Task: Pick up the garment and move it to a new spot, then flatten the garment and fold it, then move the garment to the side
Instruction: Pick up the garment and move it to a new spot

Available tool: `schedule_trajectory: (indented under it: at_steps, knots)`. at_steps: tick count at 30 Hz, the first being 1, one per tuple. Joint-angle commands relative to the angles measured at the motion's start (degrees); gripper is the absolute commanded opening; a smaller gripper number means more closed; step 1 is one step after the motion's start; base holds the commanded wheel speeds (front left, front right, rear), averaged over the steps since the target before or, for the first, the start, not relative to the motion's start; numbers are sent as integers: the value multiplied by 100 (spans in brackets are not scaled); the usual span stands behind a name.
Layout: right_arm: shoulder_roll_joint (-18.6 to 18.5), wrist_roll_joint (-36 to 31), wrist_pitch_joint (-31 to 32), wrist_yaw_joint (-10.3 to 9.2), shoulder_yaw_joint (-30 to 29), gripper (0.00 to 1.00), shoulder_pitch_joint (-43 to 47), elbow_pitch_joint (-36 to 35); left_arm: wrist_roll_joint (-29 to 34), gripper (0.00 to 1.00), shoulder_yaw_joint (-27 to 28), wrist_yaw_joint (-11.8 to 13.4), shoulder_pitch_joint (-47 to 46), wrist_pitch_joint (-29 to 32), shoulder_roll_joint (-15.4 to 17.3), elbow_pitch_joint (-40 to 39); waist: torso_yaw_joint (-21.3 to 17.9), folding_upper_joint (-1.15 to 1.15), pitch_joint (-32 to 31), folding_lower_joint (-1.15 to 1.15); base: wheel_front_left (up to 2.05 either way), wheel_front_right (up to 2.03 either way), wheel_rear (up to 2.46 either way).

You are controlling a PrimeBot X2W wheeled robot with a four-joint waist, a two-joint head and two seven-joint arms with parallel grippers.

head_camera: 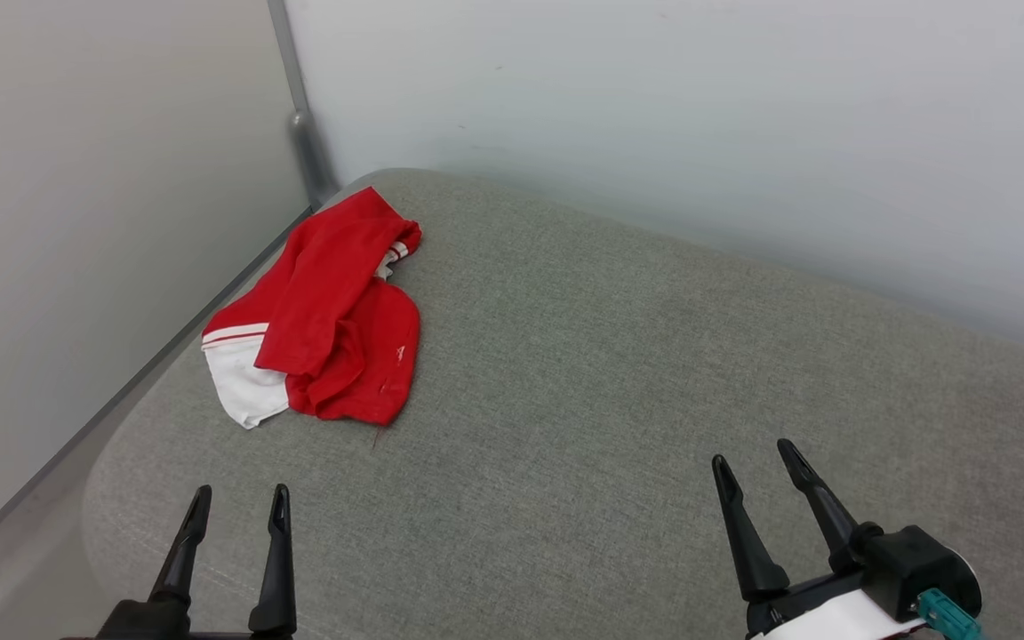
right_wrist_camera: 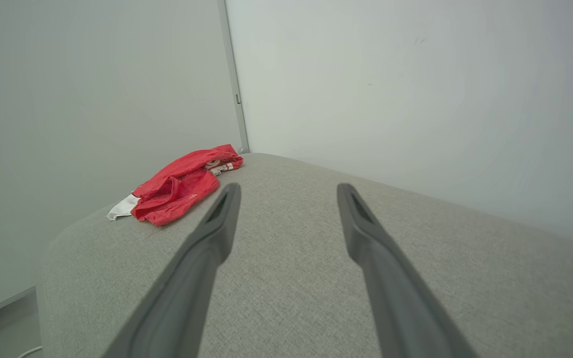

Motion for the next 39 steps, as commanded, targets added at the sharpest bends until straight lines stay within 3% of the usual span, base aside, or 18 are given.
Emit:
schedule_trajectory:
  at_steps: [1,11,15,22,25,27,32,35,39]
  knots:
    - [10,-2,-12,-2,-10,100,8,-10,-33,100,31,-12,43,-16,-7,-19,-16,0,26,0,0,0,0]
    - [8,-508,-12,-2,-31,100,-231,-192,-534,100,156,-141,-677,-16,-2,440,-151,0,765,0,0,0,0]
    - [5,-806,-12,-2,-97,100,-389,-340,-910,100,126,-157,-1246,-15,220,682,-274,0,1315,0,0,0,0]
    - [-136,-1227,8,-3,-206,100,-707,-680,-2175,100,-144,-154,-2588,29,1650,1696,-581,0,2187,0,0,0,0]
    - [-197,-1280,87,-3,-229,100,-808,-863,-2925,100,-488,-156,-3331,512,2317,2139,-675,0,2482,0,0,0,0]
    - [-229,-1296,110,-2,-226,100,-838,-910,-3197,100,-631,-156,-3546,680,2490,2213,-703,0,2562,0,0,0,0]
    - [-300,-1355,189,-2,-196,100,-942,-1094,-4337,100,-1441,-154,-4400,2026,3467,2794,-878,0,2907,0,0,0,0]
    - [-320,-1390,192,-3,-162,100,-979,-1184,-5066,100,-1900,-157,-4731,3224,3831,3038,-995,0,3089,0,0,0,0]
    - [-293,-1422,207,-2,-165,100,-1067,-1262,-5676,100,-2192,-157,-5136,4192,4185,3317,-1170,0,3343,0,0,0,0]
